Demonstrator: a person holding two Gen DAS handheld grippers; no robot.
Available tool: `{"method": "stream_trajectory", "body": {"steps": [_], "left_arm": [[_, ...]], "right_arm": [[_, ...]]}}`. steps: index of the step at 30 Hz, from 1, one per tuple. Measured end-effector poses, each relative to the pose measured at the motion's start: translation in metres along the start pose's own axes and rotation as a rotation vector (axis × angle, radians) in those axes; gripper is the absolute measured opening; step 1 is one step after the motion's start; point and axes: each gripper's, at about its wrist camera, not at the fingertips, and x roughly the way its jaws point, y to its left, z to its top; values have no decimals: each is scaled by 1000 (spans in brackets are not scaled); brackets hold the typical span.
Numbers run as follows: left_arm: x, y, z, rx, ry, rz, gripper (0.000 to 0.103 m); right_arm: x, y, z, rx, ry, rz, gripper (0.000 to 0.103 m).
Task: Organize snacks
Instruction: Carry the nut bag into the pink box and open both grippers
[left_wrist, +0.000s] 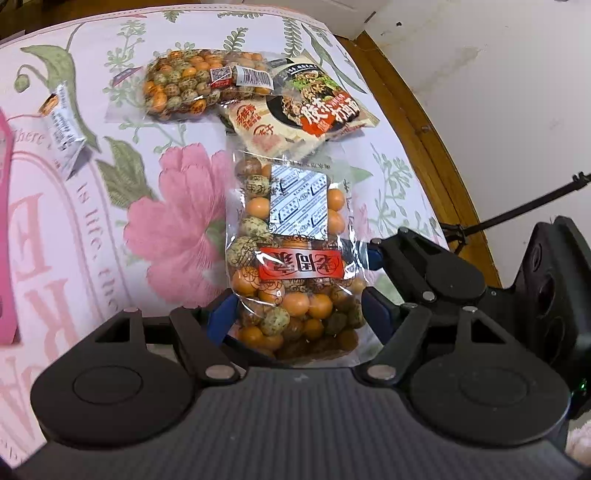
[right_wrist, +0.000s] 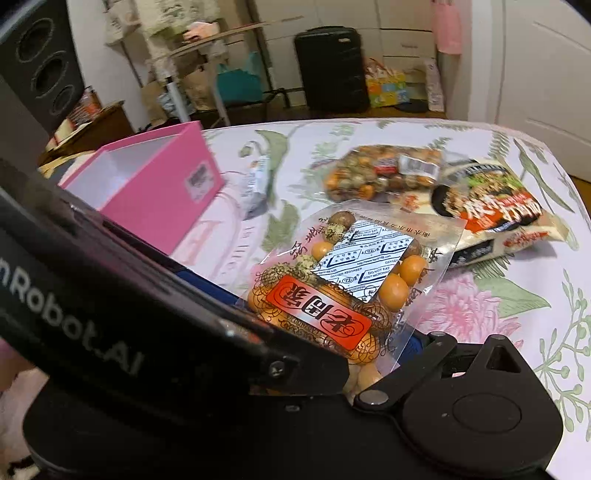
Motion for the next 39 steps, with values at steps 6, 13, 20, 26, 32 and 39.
{"method": "stream_trajectory", "body": {"steps": [6, 13, 20, 26, 32, 39], "left_arm": [[-27, 3, -14, 0, -17, 16, 71], [-70, 10, -26, -4, -60, 39, 71], [-135, 28, -38, -20, -138, 79, 71], [-187, 55, -45, -55, -225, 162, 71], [-223, 108, -39, -171, -324, 223, 71], [-226, 184, -32, -348, -409, 202, 71]], "right_arm": [[-16, 29, 5, -88, 8, 36, 101], [-31, 60, 22, -157, 11, 95, 101], [-44, 91, 52, -229, 25, 238, 93], [-38, 134, 85, -331, 22, 302, 83], [-1, 173, 127, -407, -1, 350, 83], [55, 208, 172, -630, 84, 388, 83]]}}
